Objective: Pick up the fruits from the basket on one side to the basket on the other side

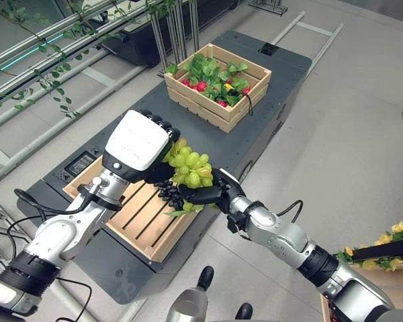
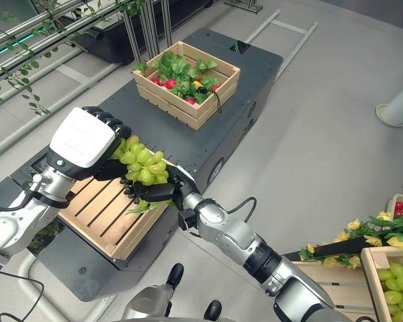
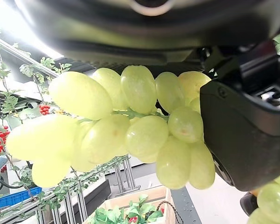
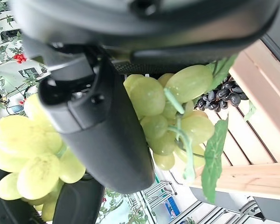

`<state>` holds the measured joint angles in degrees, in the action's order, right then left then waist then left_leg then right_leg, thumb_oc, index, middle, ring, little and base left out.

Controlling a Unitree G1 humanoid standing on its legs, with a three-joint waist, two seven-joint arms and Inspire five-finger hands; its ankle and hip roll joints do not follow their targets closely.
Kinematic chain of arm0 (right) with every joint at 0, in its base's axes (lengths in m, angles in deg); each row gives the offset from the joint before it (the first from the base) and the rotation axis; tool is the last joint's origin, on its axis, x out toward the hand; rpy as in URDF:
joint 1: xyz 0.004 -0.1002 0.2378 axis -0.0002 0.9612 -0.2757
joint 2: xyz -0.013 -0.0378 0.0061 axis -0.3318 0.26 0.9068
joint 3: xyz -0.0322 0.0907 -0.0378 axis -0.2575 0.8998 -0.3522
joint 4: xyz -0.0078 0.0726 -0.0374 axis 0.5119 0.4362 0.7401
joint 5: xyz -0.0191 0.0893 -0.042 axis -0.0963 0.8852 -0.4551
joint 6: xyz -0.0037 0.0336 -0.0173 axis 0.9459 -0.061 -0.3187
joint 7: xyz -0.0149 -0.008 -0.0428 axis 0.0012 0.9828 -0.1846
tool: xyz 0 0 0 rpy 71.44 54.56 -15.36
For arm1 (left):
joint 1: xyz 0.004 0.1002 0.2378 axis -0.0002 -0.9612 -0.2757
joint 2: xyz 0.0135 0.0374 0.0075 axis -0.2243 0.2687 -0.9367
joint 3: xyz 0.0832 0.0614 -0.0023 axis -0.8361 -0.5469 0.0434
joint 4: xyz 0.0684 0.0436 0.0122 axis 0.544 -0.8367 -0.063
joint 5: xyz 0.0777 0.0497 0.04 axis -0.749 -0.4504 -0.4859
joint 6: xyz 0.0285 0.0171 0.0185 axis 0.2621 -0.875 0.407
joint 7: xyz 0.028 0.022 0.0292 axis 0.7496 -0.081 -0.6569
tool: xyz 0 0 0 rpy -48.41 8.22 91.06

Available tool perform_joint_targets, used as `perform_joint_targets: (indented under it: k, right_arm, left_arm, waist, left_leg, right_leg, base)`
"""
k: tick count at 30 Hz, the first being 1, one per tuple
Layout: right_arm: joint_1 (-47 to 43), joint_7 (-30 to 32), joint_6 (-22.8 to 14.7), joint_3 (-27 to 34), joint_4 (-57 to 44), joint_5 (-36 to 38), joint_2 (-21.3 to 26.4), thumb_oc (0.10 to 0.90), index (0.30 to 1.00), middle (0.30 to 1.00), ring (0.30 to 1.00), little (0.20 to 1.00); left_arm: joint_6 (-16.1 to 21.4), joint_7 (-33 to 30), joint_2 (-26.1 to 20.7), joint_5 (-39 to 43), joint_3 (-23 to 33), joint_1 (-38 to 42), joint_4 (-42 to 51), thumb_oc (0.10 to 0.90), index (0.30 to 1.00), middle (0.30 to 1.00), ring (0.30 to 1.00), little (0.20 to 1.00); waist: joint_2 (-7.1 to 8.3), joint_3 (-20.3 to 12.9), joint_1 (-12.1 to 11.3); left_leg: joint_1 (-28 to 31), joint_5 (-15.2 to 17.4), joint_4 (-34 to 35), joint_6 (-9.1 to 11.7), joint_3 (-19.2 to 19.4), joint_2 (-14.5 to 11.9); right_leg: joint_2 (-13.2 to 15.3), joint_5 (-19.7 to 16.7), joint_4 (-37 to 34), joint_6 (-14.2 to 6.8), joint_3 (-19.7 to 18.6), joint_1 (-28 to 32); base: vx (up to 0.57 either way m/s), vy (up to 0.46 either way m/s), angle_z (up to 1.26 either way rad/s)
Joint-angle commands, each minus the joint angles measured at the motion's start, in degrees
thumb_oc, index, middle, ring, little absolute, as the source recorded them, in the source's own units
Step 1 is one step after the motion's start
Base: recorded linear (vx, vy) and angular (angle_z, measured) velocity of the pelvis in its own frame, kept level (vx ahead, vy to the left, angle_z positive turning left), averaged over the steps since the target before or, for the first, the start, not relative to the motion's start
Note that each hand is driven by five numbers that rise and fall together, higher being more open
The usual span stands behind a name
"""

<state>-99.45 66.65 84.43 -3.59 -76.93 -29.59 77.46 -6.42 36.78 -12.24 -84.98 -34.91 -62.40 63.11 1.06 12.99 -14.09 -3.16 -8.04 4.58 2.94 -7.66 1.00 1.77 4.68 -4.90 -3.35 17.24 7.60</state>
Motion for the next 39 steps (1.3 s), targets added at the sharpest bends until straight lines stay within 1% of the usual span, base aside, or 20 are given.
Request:
perform_joint_targets:
  k: [1,2,3,8,10,11,14,19,20,25,28,29,31,32,33,34,35,36,37,39]
  right_arm:
    - [-1.59,0.68,-10.0,2.74,-3.65,-0.98,-4.54,0.4,0.3,0.3,0.3,0.3]
    - [-1.37,0.78,-10.34,3.17,-3.96,-1.94,-4.3,0.4,0.3,0.3,0.3,0.3]
    - [-1.26,0.84,-11.23,3.79,-4.26,-3.21,-3.86,0.4,0.3,0.3,0.3,0.3]
    - [-0.72,-0.12,-12.84,5.89,-5.63,-5.36,-1.98,0.4,0.3,0.3,0.3,0.3]
    - [0.3,-0.81,-14.41,7.34,-6.37,-6.92,-0.75,0.4,0.3,0.3,0.3,0.3]
    - [0.36,-0.89,-14.46,7.4,-6.38,-6.9,-0.68,0.4,0.3,0.3,0.3,0.3]
    - [2.2,-2.38,-16.76,9.84,-6.59,-8.22,0.52,0.4,0.3,0.3,0.3,0.3]
    - [4.23,-2.93,-18.89,11.96,-7.16,-8.6,1.99,0.4,0.3,0.3,0.3,0.3]
    - [5.35,-3.79,-19.96,13.1,-7.18,-9.26,2.39,0.4,0.3,0.3,0.3,0.3]
    - [8.43,-5.33,-21.67,15.65,-8.15,-9.8,4.11,0.4,0.3,0.3,0.3,0.3]
    - [11.08,-6.35,-23.69,18.48,-9.12,-10.1,5.34,0.4,0.3,0.3,0.3,0.3]
    - [11.37,-6.65,-23.42,19.15,-9.56,-9.9,5.62,0.4,0.3,0.3,0.3,0.3]
    - [12.53,-7.67,-23.37,20.86,-10.5,-9.88,6.46,0.4,0.3,0.3,0.3,0.3]
    - [12.6,-7.68,-23.33,20.92,-10.56,-9.87,6.49,0.4,0.3,0.3,0.3,0.3]
    - [13.6,-8.23,-22.99,22.56,-11.53,-9.52,8.04,0.4,0.3,0.3,0.3,0.3]
    - [14.3,-8.57,-23.15,23.43,-11.88,-9.44,8.66,0.4,0.3,0.3,0.3,0.3]
    - [14.52,-8.73,-23.08,23.8,-12.15,-9.27,8.88,0.4,0.3,0.3,0.3,0.3]
    - [15.08,-8.78,-22.86,25.05,-12.96,-9.08,9.5,0.4,0.3,0.3,0.3,0.3]
    - [15.16,-8.72,-22.85,25.21,-13.06,-9.14,9.57,0.4,0.3,0.3,0.3,0.3]
    - [16.24,-8.68,-23.0,26.94,-14.04,-10.21,9.78,0.4,0.3,0.3,0.3,0.3]
  left_arm:
    - [-0.88,-2.49,2.07,4.37,-1.39,2.24,-0.56,0.485,0.427,0.427,0.427,0.427]
    - [-1.05,-2.67,2.12,4.45,-1.18,2.02,-0.84,0.626,0.639,0.639,0.639,0.639]
    - [-1.3,-3.14,2.2,4.84,-0.82,1.72,-1.38,0.8,0.9,0.9,0.9,0.9]
    - [0.06,-4.4,2.48,5.86,1.56,-0.12,-2.61,0.8,0.9,0.9,0.9,0.9]
    - [1.69,-5.56,2.79,8.06,3.26,-1.24,-3.98,0.8,0.9,0.9,0.9,0.9]
    - [1.86,-5.66,2.83,8.25,3.33,-1.27,-4.09,0.8,0.9,0.9,0.9,0.9]
    - [3.96,-5.92,3.76,8.62,5.67,-2.15,-4.97,0.8,0.9,0.9,0.9,0.9]
    - [4.22,-5.72,4.31,10.73,6.78,-2.2,-5.71,0.8,0.9,0.9,0.9,0.9]
    - [4.73,-5.25,4.78,10.73,7.16,-2.1,-6.44,0.8,0.9,0.9,0.9,0.9]
    - [6.4,-5.51,5.38,13.74,8.2,-2.76,-7.3,0.8,0.9,0.9,0.9,0.9]
    - [9.63,-6.53,7.78,18.39,8.89,-1.61,-7.31,0.8,0.9,0.9,0.9,0.9]
    - [10.09,-6.54,8.26,17.84,8.94,-1.43,-7.21,0.8,0.9,0.9,0.9,0.9]
    - [11.63,-7.7,8.96,13.31,8.25,-0.64,-6.28,0.8,0.9,0.9,0.9,0.9]
    - [11.64,-7.73,8.99,13.27,8.18,-0.58,-6.32,0.8,0.9,0.9,0.9,0.9]
    - [13.33,-6.77,9.52,17.02,6.99,0.6,-4.98,0.8,0.9,0.9,0.9,0.9]
    - [14.36,-5.81,10.39,18.83,6.3,1.18,-4.32,0.8,0.9,0.9,0.9,0.9]
    - [14.91,-5.77,10.73,19.32,6.03,1.33,-4.24,0.8,0.9,0.9,0.9,0.9]
    - [16.79,-5.39,11.82,21.75,5.27,1.89,-3.77,0.8,0.9,0.9,0.9,0.9]
    - [16.79,-5.15,11.94,22.06,5.17,1.96,-3.72,0.8,0.9,0.9,0.9,0.9]
    - [18.75,-3.85,15.03,25.06,4.14,2.37,-2.53,0.8,0.9,0.9,0.9,0.9]
  waist:
    - [-0.41,-10.08,0.6]
    - [-0.44,-10.05,0.7]
    - [-0.46,-10.05,0.85]
    - [-0.46,-10.05,1.28]
    - [-0.52,-10.2,1.75]
    - [-0.52,-10.2,1.76]
    - [-0.51,-10.31,2.49]
    - [-0.6,-10.34,3.59]
    - [-0.6,-10.33,4.29]
    - [-0.79,-10.09,5.63]
    - [-0.75,-9.83,7.41]
    - [-0.73,-9.84,7.75]
    - [-0.67,-9.93,8.84]
    - [-0.68,-9.92,8.76]
    - [-0.56,-10.06,10.08]
    - [-0.57,-10.11,10.7]
    - [-0.58,-10.12,11.0]
    - [-0.51,-10.16,11.82]
    - [-0.51,-10.16,11.84]
    - [-0.37,-10.08,13.23]
  left_leg:
    - [1.41,4.95,0.42,-2.78,-0.73,3.39]
    - [1.41,4.98,0.42,-2.8,-0.65,3.38]
    - [1.43,5.01,0.42,-2.82,-0.55,3.36]
    - [1.67,5.27,0.42,-2.99,0.17,3.22]
    - [1.9,5.42,0.42,-3.1,0.61,3.15]
    - [1.92,5.43,0.42,-3.11,0.65,3.14]
    - [2.29,5.78,0.42,-3.26,1.17,3.04]
    - [2.91,6.29,0.42,-3.49,1.77,2.99]
    - [3.18,6.56,0.42,-3.63,2.16,2.98]
    - [3.76,6.93,0.42,-3.83,2.8,2.99]
    - [4.55,7.53,0.42,-4.14,3.89,2.96]
    - [4.64,7.65,0.42,-4.16,4.08,2.94]
    - [5.03,8.06,0.42,-4.24,4.63,2.88]
    - [5.06,8.08,0.42,-4.24,4.65,2.87]
    - [5.44,8.46,0.42,-4.34,5.37,2.84]
    - [5.46,8.33,0.42,-4.49,5.92,2.83]
    - [5.77,8.75,0.42,-4.47,6.06,2.76]
    - [5.72,8.58,0.42,-4.51,6.54,2.71]
    - [5.76,8.62,0.42,-4.52,6.61,2.69]
    - [6.41,9.16,0.42,-4.76,7.61,2.57]
  right_leg:
    - [1.54,-5.87,-0.01,-0.82,-1.33,-4.78]
    - [1.56,-5.9,-0.01,-0.84,-1.4,-4.82]
    - [1.58,-5.94,-0.01,-0.9,-1.51,-4.86]
    - [1.62,-5.98,-0.03,-0.94,-2.19,-4.87]
    - [1.62,-6.06,-0.03,-0.95,-2.72,-4.89]
    - [1.62,-6.07,-0.03,-0.95,-2.76,-4.88]
    - [1.58,-6.14,0.0,-0.96,-3.39,-4.89]
    - [1.56,-6.17,0.07,-1.14,-4.32,-4.78]
    - [1.55,-6.18,0.13,-1.21,-4.92,-4.87]
    - [1.46,-6.33,0.41,-1.44,-6.09,-4.9]
    - [1.49,-6.64,0.31,-1.64,-7.35,-4.89]
    - [1.5,-6.72,0.23,-1.68,-7.57,-4.87]
    - [1.44,-6.86,0.08,-1.78,-8.35,-4.81]
    - [1.43,-6.85,0.09,-1.78,-8.38,-4.8]
    - [1.34,-6.93,-0.03,-1.88,-9.29,-4.76]
    - [1.27,-7.3,-0.04,-1.84,-9.93,-4.99]
    - [1.2,-7.0,-0.04,-1.9,-10.14,-4.77]
    - [1.1,-7.4,-0.06,-1.9,-10.76,-5.07]
    - [1.07,-7.41,-0.06,-1.9,-10.87,-5.07]
    - [0.77,-7.55,-0.08,-1.87,-12.25,-5.05]
  base:
    - [0.0,0.0,0.0]
    - [-0.04,0.018,-0.01]
    - [-0.03,0.016,-0.01]
    - [-0.03,0.023,-0.06]
    - [-0.02,0.034,-0.07]
    - [-0.02,0.034,-0.08]
    - [-0.02,0.03,-0.1]
    - [-0.02,0.035,-0.09]
    - [-0.02,0.045,-0.05]
    - [-0.02,0.038,-0.18]
    - [-0.03,0.053,-0.16]
    - [-0.02,0.045,-0.09]
    - [-0.01,0.038,-0.07]
    - [0.0,0.058,-0.11]
    - [-0.02,0.069,-0.1]
    - [0.0,0.076,-0.08]
    - [-0.02,0.063,-0.14]
    - [0.0,0.038,-0.12]
    - [-0.02,0.053,-0.21]
    - [0.01,0.06,-0.2]
